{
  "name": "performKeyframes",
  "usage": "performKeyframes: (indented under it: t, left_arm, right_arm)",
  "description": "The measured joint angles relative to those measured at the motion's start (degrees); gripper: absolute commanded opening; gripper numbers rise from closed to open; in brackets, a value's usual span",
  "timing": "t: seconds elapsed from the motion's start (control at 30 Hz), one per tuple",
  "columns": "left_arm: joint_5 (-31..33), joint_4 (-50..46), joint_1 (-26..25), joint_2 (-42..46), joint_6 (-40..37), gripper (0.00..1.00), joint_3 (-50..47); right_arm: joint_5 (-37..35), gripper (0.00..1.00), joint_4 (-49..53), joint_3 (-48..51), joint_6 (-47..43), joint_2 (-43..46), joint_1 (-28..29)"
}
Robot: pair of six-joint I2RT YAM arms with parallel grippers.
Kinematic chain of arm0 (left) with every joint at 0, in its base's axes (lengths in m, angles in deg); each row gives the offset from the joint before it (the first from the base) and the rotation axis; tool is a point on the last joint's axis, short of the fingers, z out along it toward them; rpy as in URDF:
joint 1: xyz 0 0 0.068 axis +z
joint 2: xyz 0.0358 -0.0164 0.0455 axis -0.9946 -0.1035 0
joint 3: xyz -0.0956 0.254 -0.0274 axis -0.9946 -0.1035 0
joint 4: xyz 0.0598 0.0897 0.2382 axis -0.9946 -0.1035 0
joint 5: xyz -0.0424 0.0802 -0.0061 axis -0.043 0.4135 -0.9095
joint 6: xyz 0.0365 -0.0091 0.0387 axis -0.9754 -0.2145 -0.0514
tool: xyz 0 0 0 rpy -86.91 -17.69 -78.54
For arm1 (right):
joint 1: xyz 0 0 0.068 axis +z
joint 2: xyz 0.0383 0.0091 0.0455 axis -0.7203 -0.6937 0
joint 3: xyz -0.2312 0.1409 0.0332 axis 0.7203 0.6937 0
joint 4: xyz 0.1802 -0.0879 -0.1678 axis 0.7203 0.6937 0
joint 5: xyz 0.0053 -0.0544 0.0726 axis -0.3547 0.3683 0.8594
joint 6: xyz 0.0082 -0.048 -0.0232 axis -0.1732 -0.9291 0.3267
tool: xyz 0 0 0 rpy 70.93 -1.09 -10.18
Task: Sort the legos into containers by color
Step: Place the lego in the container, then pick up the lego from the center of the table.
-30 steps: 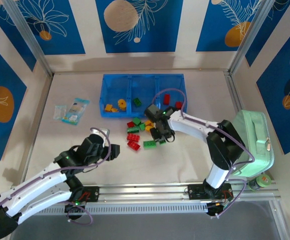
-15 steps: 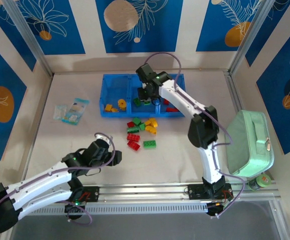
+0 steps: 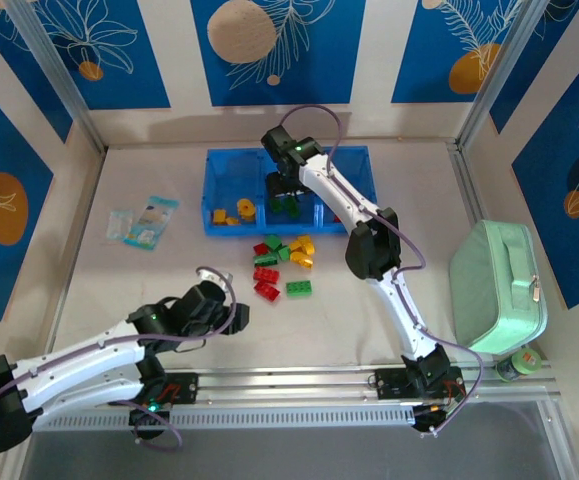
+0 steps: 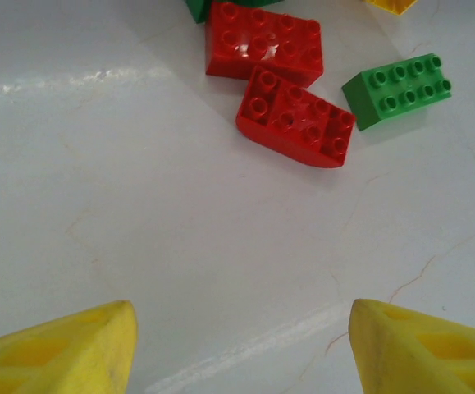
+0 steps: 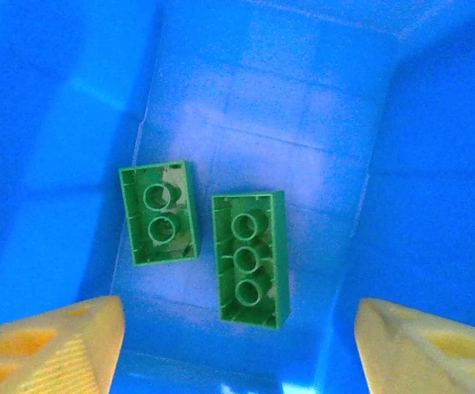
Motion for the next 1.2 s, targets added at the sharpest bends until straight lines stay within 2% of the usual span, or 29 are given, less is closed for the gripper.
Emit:
performKeyframes:
  t: [0.1, 0.2, 0.53, 0.67, 0.93, 1.2]
  left_arm:
    - [0.37, 0.07, -1.07, -3.15, -0.31, 0.69, 2.8]
    - [0.39, 0.61, -2.34, -7.69, -1.64, 0.69, 6.32]
    - [-1.62, 3.91, -3.63, -29.66, -9.01, 0.73, 21.84]
    - [-3.08, 3.8, -3.67, -38.82, -11.58, 0.73, 28.68]
    - [-3.21, -0.74, -3.74, -53.9, -17.77, 0.73, 42.07]
    - [-1.09, -6.19, -3.48, -61.26, -24.37, 0.75, 50.31]
  right_arm:
    - [-1.64, 0.76, 1.01, 0.5, -0.02, 1.33, 0.52]
    - [-3.41, 0.77, 0.72, 6.29, -0.24, 7.02, 1.07]
    - [-2.73, 0.8, -11.02, 40.87, 0.9, 48.52, 1.95]
    - [-1.18, 0.82, -15.54, 54.42, 2.84, 59.93, -0.28]
    - [3.02, 0.82, -19.15, 76.35, 6.6, 68.76, -4.2]
    - [5.97, 0.83, -21.05, 86.64, 9.18, 77.59, -6.88]
